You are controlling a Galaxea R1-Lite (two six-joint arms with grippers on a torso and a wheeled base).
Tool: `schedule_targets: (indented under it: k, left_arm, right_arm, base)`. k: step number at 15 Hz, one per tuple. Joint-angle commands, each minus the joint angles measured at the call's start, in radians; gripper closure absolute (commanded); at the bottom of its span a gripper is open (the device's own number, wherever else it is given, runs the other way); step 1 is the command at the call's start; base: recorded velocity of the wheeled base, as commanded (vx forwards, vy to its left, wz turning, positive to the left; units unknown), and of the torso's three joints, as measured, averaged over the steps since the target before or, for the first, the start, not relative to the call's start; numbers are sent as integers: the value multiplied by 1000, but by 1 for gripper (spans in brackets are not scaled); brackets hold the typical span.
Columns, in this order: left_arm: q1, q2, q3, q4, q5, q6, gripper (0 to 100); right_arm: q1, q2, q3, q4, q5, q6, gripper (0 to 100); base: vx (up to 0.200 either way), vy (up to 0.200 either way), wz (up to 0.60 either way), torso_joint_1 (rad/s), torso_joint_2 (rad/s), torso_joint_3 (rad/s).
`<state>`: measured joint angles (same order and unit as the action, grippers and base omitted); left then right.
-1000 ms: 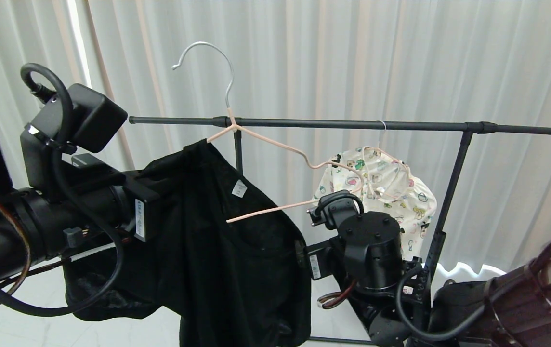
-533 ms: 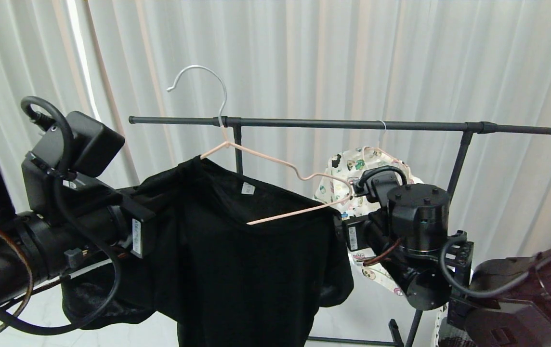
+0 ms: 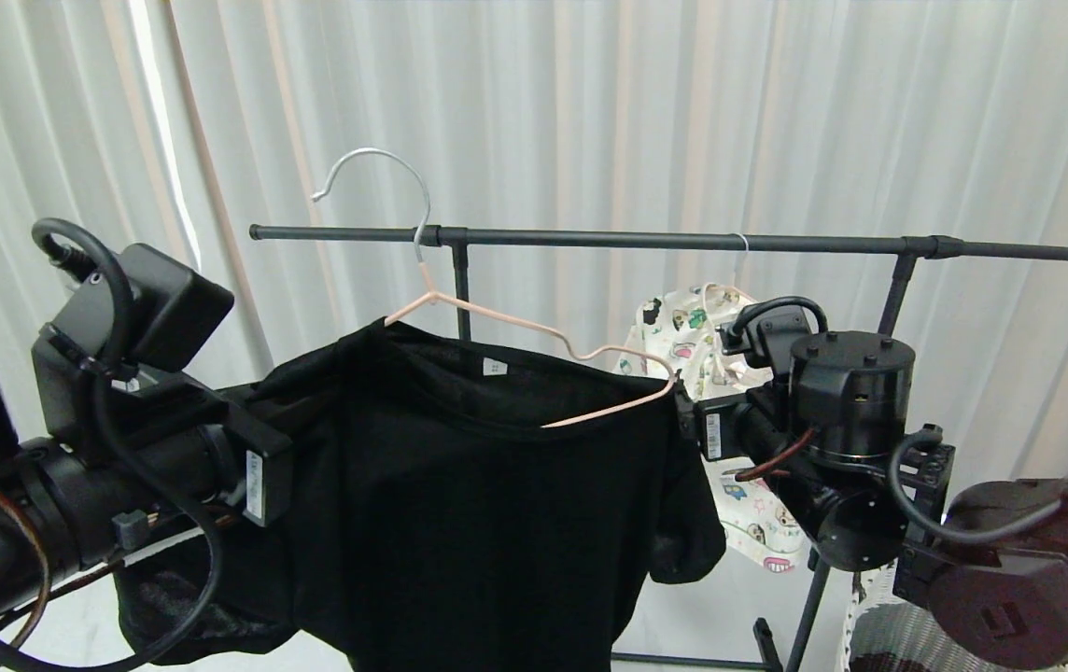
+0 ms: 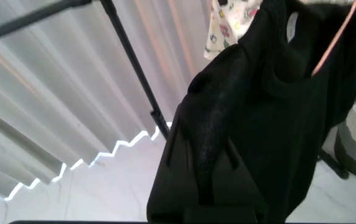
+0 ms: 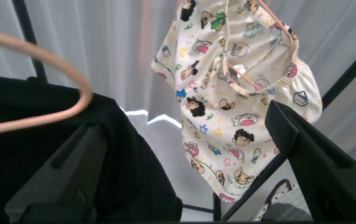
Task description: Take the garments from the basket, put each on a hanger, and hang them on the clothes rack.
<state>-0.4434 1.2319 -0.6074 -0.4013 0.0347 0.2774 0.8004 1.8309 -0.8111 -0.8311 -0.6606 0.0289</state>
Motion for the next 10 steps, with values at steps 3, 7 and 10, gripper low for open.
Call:
schedule_targets:
  k: [3, 7, 10]
  left_arm:
    - [2, -37, 55, -1, 1, 6, 100]
    - [26, -32, 57, -1, 1, 5, 100]
    - [37, -29, 48, -2, 1, 0, 100]
  right_arm:
    - [-12, -7, 0, 0, 1, -9, 0]
    - [-12, -12, 0, 0, 9, -12, 0]
    - [-15, -15, 12, 0, 9, -14, 0]
  base:
    - [0, 0, 0, 0, 0, 0]
    - [0, 0, 0, 0, 0, 0]
    - [0, 0, 0, 0, 0, 0]
